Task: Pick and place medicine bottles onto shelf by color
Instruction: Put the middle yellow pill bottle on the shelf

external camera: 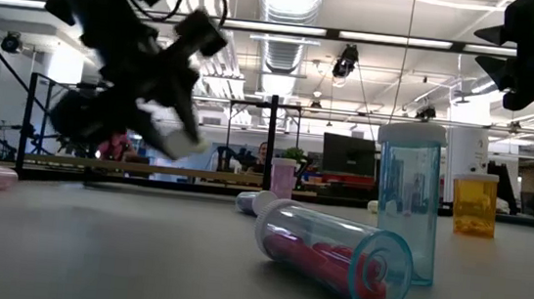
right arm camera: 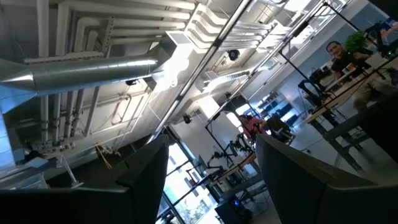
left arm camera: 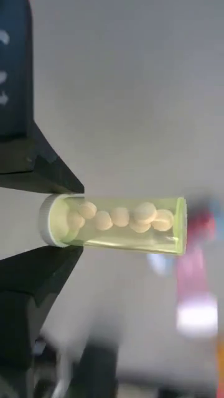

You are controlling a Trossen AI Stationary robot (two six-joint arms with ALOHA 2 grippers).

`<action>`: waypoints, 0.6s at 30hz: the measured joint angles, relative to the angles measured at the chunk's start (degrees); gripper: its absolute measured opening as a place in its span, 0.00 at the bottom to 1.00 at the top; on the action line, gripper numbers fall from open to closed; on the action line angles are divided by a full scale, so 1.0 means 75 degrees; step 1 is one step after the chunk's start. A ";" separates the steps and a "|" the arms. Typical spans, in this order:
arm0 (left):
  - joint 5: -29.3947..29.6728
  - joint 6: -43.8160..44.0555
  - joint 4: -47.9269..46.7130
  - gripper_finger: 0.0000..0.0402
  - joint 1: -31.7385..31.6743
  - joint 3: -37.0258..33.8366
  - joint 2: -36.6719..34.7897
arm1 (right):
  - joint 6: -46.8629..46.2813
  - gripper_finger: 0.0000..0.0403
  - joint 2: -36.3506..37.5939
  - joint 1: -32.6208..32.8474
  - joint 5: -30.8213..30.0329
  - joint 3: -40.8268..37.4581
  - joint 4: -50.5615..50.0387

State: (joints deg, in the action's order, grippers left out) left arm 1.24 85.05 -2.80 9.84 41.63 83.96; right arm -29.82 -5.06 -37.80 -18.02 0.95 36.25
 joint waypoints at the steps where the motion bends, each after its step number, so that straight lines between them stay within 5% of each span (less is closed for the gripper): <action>1: -0.0001 -0.0166 0.0364 0.29 -0.0005 0.0000 0.0000 | 0.0000 0.57 0.0000 0.0003 -0.0003 0.0003 0.0000; 18: 0.0308 -0.1627 0.4052 0.29 -0.0221 0.0068 0.0000 | 0.0000 0.57 0.0000 0.0003 0.0000 0.0003 0.0000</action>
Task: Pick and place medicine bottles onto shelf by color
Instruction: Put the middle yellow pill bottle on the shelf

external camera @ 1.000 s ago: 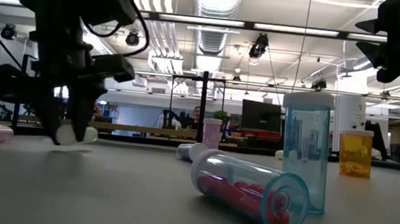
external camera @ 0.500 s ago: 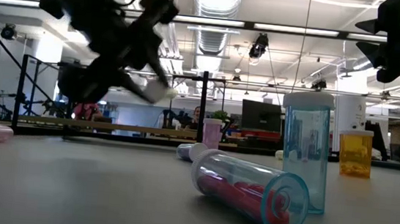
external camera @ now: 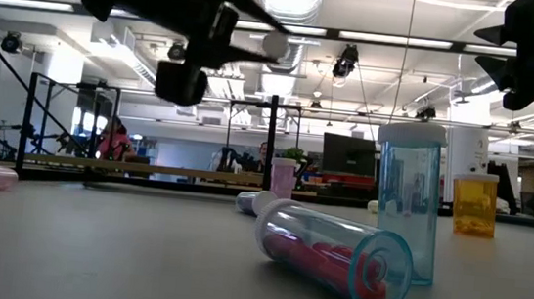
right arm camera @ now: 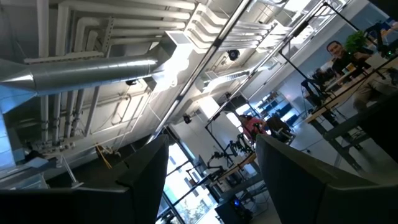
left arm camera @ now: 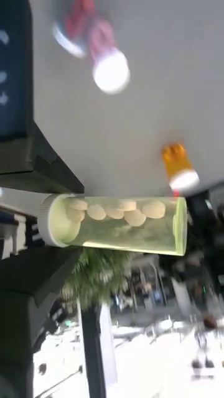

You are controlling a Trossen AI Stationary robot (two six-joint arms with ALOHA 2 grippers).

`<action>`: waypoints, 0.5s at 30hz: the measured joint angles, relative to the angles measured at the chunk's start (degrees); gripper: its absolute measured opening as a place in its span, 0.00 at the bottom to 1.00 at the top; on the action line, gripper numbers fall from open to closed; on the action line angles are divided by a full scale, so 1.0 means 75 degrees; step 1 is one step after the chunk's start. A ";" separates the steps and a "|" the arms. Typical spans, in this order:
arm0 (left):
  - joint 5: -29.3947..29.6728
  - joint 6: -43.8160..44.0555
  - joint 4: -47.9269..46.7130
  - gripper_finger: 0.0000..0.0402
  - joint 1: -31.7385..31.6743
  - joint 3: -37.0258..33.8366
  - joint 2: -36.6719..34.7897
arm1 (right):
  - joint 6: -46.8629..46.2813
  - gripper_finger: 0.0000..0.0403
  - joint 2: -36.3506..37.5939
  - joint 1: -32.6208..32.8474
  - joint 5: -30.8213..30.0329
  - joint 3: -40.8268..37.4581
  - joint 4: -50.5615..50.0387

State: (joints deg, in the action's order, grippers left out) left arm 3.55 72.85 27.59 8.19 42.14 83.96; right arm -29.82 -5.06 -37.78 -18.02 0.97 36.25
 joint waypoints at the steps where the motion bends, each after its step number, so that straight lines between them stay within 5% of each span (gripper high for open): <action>1: -0.0003 -0.0086 0.0157 0.29 0.0003 0.0022 -0.0003 | 0.0000 0.57 0.0000 -0.0003 0.0000 0.0000 0.0003; 5: -0.0006 -0.0411 0.0741 0.29 0.0003 0.0076 -0.0003 | 0.0000 0.57 0.0000 0.0000 -0.0232 0.0000 0.0008; 10: -0.0020 -0.0442 0.1229 0.29 0.0003 0.0083 -0.0003 | -0.0866 0.57 0.0000 -0.0010 -0.2316 0.0001 0.0006; 13: -0.0026 -0.0385 0.1301 0.29 0.0008 0.0083 -0.0003 | -0.2163 0.57 0.0000 0.0000 -0.2157 0.0003 0.0001; 15: -0.0028 -0.0371 0.1305 0.29 0.0008 0.0083 -0.0003 | -0.2354 0.57 0.0000 0.0002 -0.1323 0.0003 -0.0001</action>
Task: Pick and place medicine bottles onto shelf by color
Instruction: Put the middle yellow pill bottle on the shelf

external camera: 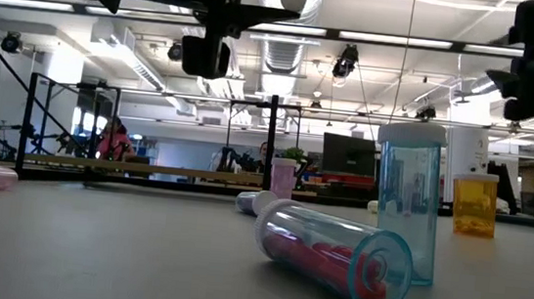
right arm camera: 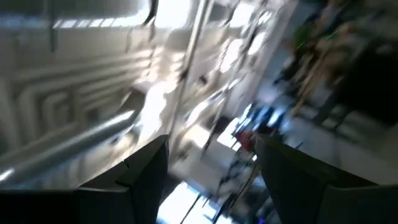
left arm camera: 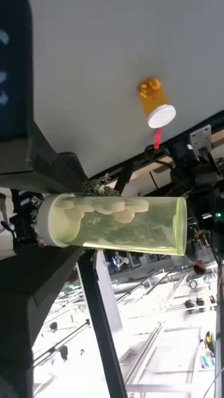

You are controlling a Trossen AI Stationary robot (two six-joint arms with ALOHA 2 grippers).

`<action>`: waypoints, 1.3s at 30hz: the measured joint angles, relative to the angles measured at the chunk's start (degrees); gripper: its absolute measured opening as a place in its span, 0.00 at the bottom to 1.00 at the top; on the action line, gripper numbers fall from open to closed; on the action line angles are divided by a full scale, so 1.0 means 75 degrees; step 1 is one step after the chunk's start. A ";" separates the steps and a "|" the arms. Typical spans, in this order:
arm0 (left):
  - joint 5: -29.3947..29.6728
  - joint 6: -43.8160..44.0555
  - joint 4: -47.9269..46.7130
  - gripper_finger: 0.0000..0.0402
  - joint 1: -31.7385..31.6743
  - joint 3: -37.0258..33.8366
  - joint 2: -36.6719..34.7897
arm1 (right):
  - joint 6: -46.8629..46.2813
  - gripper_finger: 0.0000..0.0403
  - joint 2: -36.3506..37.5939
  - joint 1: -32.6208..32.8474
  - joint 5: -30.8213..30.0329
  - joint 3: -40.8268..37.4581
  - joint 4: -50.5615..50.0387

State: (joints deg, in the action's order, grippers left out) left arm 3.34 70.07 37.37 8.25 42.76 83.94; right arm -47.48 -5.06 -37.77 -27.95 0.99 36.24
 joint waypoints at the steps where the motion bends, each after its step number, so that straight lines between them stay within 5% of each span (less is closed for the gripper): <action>1: -0.0001 0.0002 0.0000 0.29 0.0000 0.0000 0.0000 | 0.0046 0.57 0.0000 0.0001 0.0601 0.0000 -0.0012; 5: -0.0014 0.0010 -0.0002 0.29 0.0000 0.0012 0.0000 | -0.0301 0.57 0.0000 0.0002 0.3335 0.0000 -0.0016; 8: -0.0190 0.0010 0.0117 0.29 -0.0001 0.0006 0.0000 | -0.1194 0.57 0.0000 0.0003 0.4356 0.0000 -0.0005; 15: -0.1048 0.0012 0.0158 0.29 0.0002 0.0015 -0.0006 | -0.2626 0.57 0.0007 0.0001 0.3608 0.0003 0.0003; 21: -0.1094 0.0010 0.0159 0.29 0.0000 0.0015 -0.0006 | -0.2909 0.57 0.0003 0.0001 0.4408 0.0017 -0.0125; 28: -0.1228 0.0013 0.0160 0.29 0.0000 0.0055 -0.0006 | -0.3136 0.57 0.0000 0.0004 0.5735 0.0017 -0.1897; 39: -0.1980 0.0025 0.0162 0.29 -0.0006 0.0530 -0.0006 | -0.2620 0.57 -0.0006 0.0001 0.5123 0.0149 -0.2322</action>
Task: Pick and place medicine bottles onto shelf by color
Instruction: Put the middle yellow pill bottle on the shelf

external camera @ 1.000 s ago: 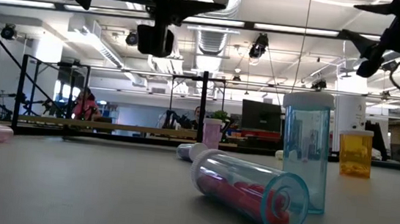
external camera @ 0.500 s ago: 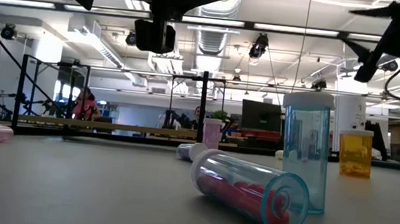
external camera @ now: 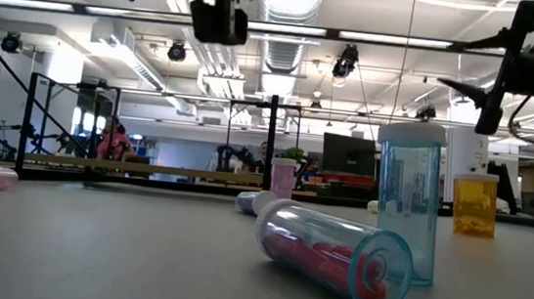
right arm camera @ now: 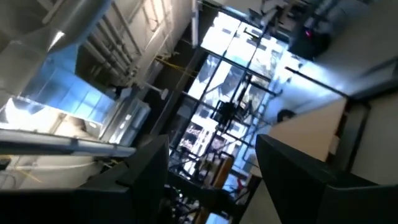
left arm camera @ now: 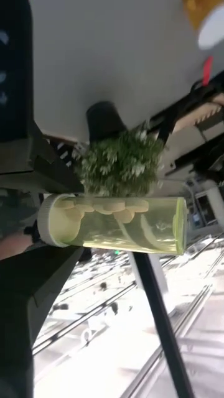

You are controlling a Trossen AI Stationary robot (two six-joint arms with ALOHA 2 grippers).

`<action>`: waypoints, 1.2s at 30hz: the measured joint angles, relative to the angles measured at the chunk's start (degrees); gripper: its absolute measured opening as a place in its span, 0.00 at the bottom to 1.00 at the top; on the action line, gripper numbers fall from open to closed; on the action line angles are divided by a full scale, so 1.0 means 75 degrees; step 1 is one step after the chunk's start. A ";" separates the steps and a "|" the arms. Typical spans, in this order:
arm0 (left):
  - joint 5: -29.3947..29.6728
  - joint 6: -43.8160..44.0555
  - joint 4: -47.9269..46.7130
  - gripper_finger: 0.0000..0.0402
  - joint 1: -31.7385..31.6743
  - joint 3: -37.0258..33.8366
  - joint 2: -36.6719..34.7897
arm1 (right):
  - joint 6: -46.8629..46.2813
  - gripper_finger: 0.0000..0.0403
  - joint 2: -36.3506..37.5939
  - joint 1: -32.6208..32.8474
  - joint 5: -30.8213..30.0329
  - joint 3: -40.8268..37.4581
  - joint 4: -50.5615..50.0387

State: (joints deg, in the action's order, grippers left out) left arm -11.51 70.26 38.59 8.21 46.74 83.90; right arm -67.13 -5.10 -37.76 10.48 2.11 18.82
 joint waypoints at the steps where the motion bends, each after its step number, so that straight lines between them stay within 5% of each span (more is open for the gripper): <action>1: -0.0072 0.0005 0.0000 0.29 0.0000 0.0058 0.0000 | 0.0109 0.57 0.0000 0.0003 0.0004 0.0095 0.0021; 13: -0.0614 0.1433 -0.0006 0.29 -0.0312 0.0295 0.0000 | 0.2581 0.57 -0.0757 0.0003 0.1220 0.2582 -0.1089; 20: -0.1607 0.2154 -0.0079 0.29 -0.0356 0.0295 0.0009 | 0.4225 0.57 -0.2315 0.0246 0.1818 0.4664 -0.3789; 36: -0.1753 0.2877 0.0006 0.29 -0.0549 0.0295 0.0009 | 0.8057 0.57 -0.5578 0.2197 0.1631 0.8332 -0.6602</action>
State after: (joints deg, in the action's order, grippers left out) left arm -24.66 91.84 38.63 4.09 48.95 83.96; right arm -6.70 -46.94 -21.28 22.71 64.60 -30.69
